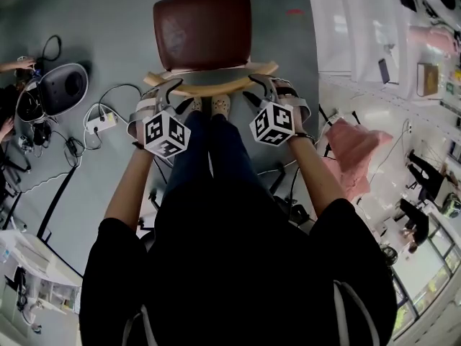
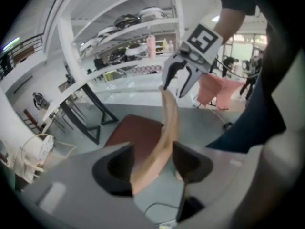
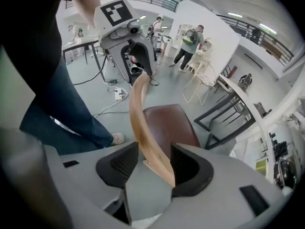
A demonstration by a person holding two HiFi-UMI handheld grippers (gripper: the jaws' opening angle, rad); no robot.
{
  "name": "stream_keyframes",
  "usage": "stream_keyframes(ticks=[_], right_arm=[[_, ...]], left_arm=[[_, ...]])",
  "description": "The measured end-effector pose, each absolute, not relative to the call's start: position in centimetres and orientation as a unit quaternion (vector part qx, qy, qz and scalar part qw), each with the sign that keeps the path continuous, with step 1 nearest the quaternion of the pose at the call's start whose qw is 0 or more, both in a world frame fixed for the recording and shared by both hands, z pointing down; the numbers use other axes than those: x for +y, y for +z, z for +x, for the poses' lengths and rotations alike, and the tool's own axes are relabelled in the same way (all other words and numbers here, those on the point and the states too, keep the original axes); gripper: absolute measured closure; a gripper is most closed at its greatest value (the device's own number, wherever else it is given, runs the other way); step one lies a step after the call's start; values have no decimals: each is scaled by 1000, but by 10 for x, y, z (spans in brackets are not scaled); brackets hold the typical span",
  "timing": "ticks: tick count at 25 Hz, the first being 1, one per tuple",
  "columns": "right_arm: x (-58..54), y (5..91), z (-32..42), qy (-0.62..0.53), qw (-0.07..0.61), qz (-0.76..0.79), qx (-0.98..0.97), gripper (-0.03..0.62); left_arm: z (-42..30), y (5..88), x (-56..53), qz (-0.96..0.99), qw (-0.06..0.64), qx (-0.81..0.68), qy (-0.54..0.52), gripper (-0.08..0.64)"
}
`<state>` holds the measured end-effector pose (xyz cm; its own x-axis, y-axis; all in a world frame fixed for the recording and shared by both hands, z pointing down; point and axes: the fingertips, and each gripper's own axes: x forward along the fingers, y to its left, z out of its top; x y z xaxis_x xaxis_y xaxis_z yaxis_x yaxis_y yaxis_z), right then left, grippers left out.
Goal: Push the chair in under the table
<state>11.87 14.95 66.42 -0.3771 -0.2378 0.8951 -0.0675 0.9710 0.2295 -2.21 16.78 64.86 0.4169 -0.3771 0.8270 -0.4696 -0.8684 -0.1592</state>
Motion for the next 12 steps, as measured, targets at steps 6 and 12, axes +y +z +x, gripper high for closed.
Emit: stream_keyframes(ticks=[6, 12], right_arm=[[148, 690, 123, -143, 596, 35, -790, 417], [145, 703, 122, -153, 607, 27, -780, 417]], left_arm=[[-27, 677, 172, 819, 12, -201, 536, 308], [-31, 696, 175, 800, -5, -170, 575, 336]])
